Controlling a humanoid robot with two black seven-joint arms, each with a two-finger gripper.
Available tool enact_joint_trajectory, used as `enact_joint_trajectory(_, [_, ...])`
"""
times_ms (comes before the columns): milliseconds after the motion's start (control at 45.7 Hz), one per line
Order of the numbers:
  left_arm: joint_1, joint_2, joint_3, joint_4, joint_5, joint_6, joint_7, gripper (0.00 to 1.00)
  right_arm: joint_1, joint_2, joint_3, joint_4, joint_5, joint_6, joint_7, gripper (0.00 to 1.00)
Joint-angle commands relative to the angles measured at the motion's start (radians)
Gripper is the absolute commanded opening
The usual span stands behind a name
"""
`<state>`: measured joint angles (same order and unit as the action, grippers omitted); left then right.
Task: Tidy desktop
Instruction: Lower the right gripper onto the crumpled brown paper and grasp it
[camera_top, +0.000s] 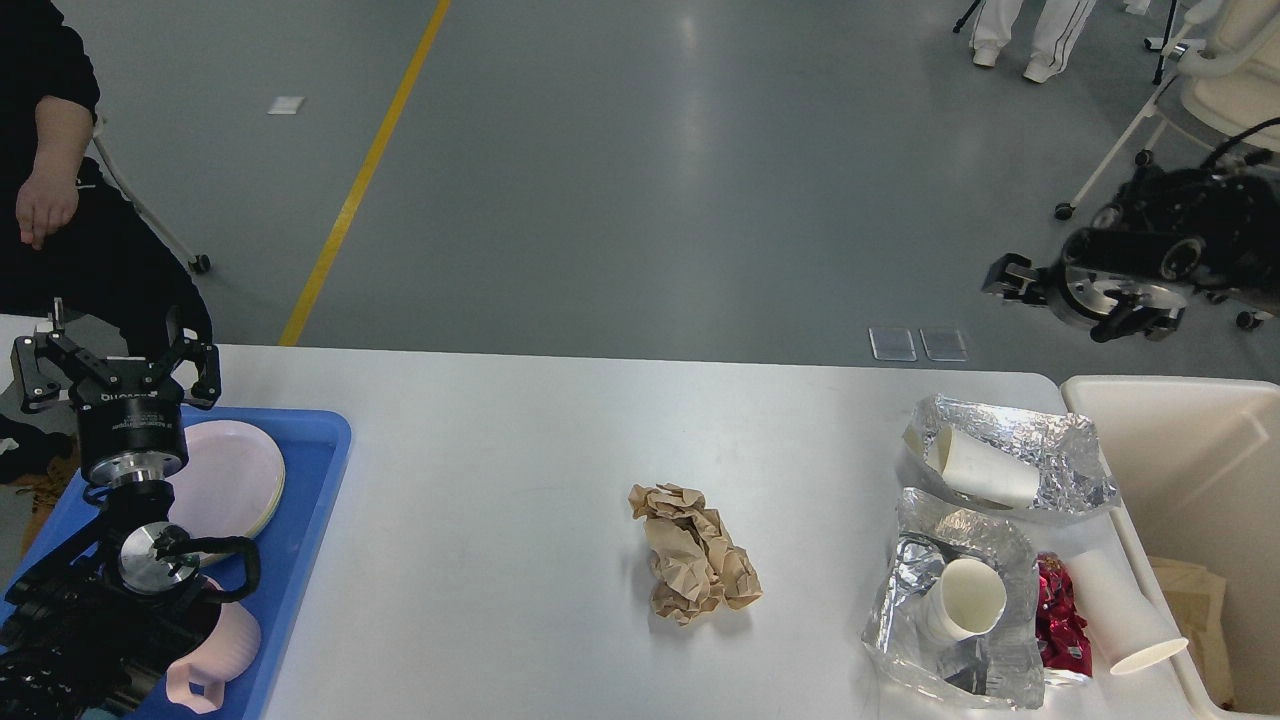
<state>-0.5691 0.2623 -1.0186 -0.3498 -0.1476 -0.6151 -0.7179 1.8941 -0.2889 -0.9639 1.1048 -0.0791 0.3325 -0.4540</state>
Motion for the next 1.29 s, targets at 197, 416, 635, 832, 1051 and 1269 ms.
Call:
enact_joint_trajectory(197, [0.0,0.0,0.0,0.0,0.0,0.0,0.0,0.96,0.25,0.209,0.062,0.159,0.12,0.214,0.0,1.0])
enact_joint_trajectory(416, [0.0,0.0,0.0,0.0,0.0,0.0,0.0,0.96,0.128,0.292,0.065,0.141,0.143,0.207,0.0,1.0])
enact_joint_trajectory(635, [0.0,0.0,0.0,0.0,0.0,0.0,0.0,0.96,-0.033,0.294,0.157,0.127,0.145,0.209,-0.002,1.0])
enact_joint_trajectory(832, [0.0,0.0,0.0,0.0,0.0,0.0,0.0,0.96,-0.167,0.3,0.18,0.1,0.143,0.203,-0.002,1.0])
enact_joint_trajectory(1051, [0.0,0.0,0.0,0.0,0.0,0.0,0.0,0.96,-0.343,0.399,0.183,-0.008,0.142,0.077,-0.002,1.0])
enact_joint_trajectory(1269, [0.0,0.0,0.0,0.0,-0.001,0.0,0.0,0.96,-0.386,0.435,0.214,-0.066,0.14,0.069,-0.002,1.0])
